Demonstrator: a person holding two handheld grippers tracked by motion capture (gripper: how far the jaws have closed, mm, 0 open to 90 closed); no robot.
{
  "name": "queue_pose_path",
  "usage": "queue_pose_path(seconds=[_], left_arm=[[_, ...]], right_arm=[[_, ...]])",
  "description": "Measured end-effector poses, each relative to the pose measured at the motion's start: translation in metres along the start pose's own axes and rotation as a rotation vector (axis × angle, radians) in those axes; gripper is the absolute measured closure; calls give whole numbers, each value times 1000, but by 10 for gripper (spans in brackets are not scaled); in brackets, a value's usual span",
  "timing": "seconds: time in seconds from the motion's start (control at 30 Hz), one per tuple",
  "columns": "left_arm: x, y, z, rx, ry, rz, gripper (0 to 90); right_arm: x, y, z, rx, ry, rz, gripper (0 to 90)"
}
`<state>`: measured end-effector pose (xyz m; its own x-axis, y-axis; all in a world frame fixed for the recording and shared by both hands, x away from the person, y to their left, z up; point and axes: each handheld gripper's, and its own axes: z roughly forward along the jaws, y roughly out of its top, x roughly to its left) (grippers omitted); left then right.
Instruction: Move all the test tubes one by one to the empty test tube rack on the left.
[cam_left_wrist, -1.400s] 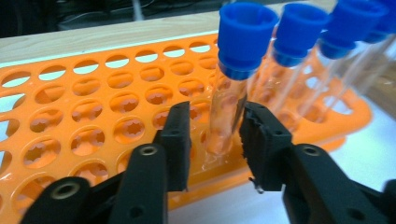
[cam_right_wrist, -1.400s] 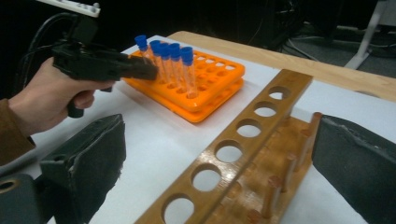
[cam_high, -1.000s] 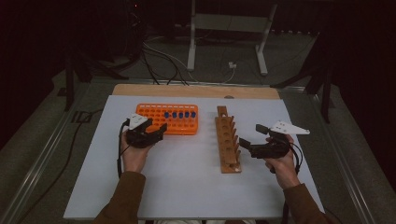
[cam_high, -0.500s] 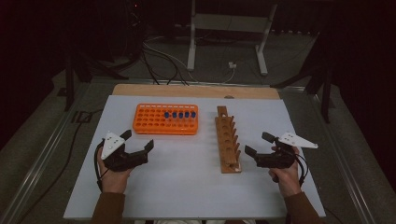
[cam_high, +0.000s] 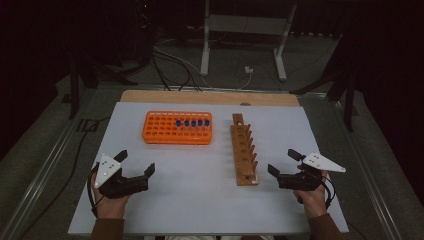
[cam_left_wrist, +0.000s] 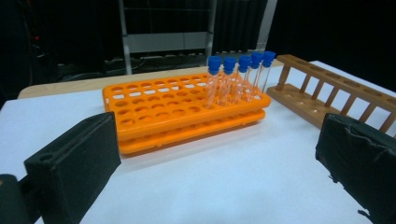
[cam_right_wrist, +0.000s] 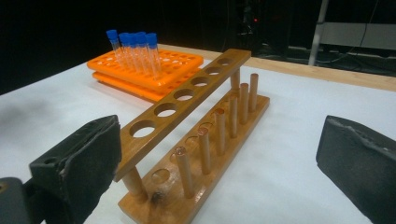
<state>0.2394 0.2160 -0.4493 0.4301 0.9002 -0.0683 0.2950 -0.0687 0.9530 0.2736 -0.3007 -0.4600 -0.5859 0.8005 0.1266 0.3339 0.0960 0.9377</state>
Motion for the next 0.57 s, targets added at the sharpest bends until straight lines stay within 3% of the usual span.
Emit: queue_pose_path(seconds=[0.33, 0.57], left_arm=[[9, -6, -10, -26, 53, -31, 7], [11, -10, -8, -19, 58, -49, 7]], right_arm=[[-5, -8, -4, -2, -22, 14, 4], [-7, -11, -3, 8, -34, 26, 3]])
